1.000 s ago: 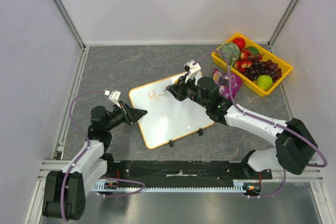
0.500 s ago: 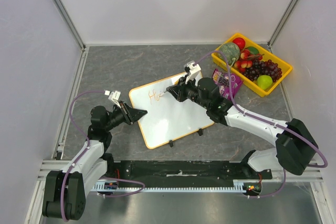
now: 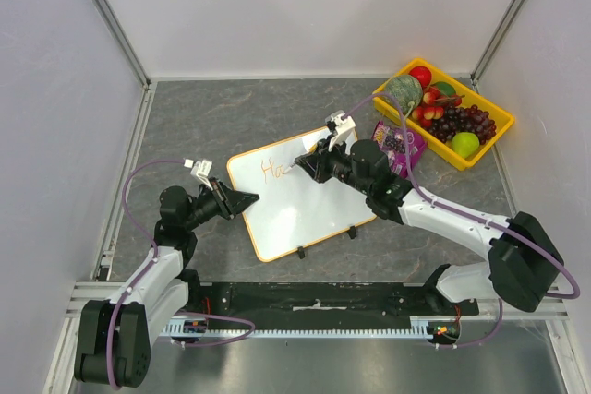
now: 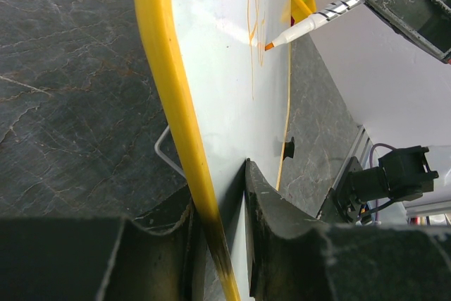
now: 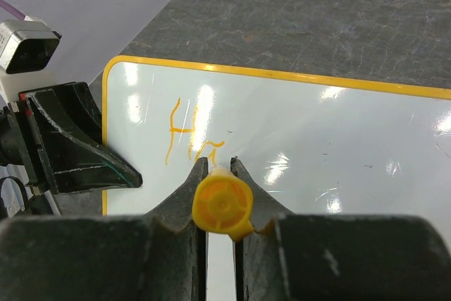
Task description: Write a sentence on the whiteboard
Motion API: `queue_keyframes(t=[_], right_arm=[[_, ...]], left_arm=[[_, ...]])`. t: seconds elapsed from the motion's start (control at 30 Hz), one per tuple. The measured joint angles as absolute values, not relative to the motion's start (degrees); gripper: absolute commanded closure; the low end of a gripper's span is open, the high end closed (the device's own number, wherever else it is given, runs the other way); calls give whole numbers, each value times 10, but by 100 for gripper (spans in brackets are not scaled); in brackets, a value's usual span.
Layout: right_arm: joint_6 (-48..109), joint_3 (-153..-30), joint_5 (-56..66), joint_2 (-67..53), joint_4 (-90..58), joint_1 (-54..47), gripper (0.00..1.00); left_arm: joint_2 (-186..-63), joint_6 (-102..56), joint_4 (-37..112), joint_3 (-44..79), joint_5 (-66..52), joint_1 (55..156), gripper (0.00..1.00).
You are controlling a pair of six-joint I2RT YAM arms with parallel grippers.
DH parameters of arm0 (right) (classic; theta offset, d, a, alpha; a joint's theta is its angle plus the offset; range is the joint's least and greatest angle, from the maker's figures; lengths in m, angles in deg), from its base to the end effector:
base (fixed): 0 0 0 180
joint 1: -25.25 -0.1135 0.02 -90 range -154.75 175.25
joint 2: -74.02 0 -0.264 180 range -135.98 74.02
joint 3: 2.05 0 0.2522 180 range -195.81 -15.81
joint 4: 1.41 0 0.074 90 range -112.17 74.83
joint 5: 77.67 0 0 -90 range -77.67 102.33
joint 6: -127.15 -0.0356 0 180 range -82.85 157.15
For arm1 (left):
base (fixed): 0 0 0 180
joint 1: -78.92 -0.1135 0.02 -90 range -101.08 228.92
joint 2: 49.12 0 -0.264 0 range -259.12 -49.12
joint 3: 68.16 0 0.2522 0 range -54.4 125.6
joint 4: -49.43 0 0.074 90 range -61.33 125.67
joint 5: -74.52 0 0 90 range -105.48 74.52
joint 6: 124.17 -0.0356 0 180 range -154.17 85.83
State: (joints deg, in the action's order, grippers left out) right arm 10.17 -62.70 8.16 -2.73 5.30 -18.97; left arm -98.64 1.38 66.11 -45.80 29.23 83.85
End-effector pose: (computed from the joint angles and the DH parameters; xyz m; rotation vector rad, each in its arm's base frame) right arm 0.2202 0.2179 0.2827 -0.3311 1.8063 0.9606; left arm 0.1679 -0.0396 0.1811 0.1158 1.8511 -1.1822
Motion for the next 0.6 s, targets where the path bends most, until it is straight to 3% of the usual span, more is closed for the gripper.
queue_keyframes(t=[0.6], right_arm=[[112, -655, 127, -26, 32, -188, 100]], left_arm=[[-986, 14, 663, -458, 294, 839, 98]])
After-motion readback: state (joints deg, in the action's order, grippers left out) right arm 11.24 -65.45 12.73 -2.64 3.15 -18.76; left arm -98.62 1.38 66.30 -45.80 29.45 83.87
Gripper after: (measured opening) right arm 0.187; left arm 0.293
